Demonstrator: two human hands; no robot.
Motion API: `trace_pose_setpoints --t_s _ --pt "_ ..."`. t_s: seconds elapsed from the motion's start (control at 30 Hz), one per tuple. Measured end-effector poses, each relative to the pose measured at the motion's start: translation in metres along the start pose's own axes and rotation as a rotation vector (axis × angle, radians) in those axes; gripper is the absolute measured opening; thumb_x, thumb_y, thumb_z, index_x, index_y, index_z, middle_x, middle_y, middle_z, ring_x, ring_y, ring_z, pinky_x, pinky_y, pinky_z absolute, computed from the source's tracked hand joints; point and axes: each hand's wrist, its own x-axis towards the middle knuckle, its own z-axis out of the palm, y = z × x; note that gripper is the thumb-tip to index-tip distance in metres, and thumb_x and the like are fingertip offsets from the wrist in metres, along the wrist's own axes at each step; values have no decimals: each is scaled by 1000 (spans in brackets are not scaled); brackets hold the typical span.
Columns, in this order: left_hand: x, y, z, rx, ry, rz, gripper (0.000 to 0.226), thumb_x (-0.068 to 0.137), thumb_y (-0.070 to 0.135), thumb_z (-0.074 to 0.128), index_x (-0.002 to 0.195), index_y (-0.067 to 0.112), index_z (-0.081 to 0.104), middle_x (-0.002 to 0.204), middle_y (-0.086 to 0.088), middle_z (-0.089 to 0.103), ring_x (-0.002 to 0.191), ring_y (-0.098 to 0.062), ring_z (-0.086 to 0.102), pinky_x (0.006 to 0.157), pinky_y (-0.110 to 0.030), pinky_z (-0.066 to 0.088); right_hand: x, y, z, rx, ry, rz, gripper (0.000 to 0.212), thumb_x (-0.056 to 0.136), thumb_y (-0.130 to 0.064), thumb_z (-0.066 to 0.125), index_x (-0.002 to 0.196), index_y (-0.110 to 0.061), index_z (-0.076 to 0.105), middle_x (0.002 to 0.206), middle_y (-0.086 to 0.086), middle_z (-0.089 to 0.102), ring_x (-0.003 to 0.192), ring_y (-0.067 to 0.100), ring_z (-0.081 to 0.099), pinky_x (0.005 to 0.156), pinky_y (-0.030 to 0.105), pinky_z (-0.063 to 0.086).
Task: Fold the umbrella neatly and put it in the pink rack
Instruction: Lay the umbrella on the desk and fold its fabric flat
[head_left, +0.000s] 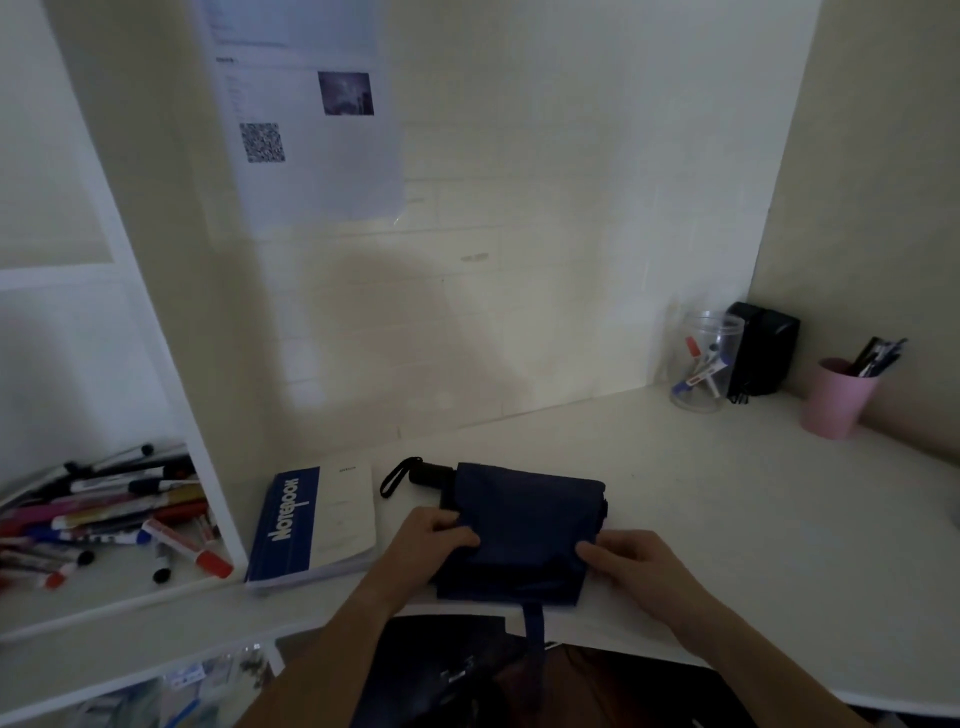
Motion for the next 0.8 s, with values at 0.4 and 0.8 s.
trace_pose_setpoints --t_s 0.4,0.8 --pt "0 -8 -14 155 1 17 31 91 18 74 67 10 57 73 -2 56 73 2 61 106 -28 34 6 11 17 -461 164 -7 47 93 -40 64 56 -11 56 75 10 64 67 14 59 62 23 41" --pt "-2 -22 -18 653 -78 206 50 101 36 59 73 -6 59 87 -6 60 88 -9 60 115 -12 13 -12 -17 30 -711 530 -453 16 86 -34 72 84 -24 59 86 -9 55 83 11 51 70 24 47"
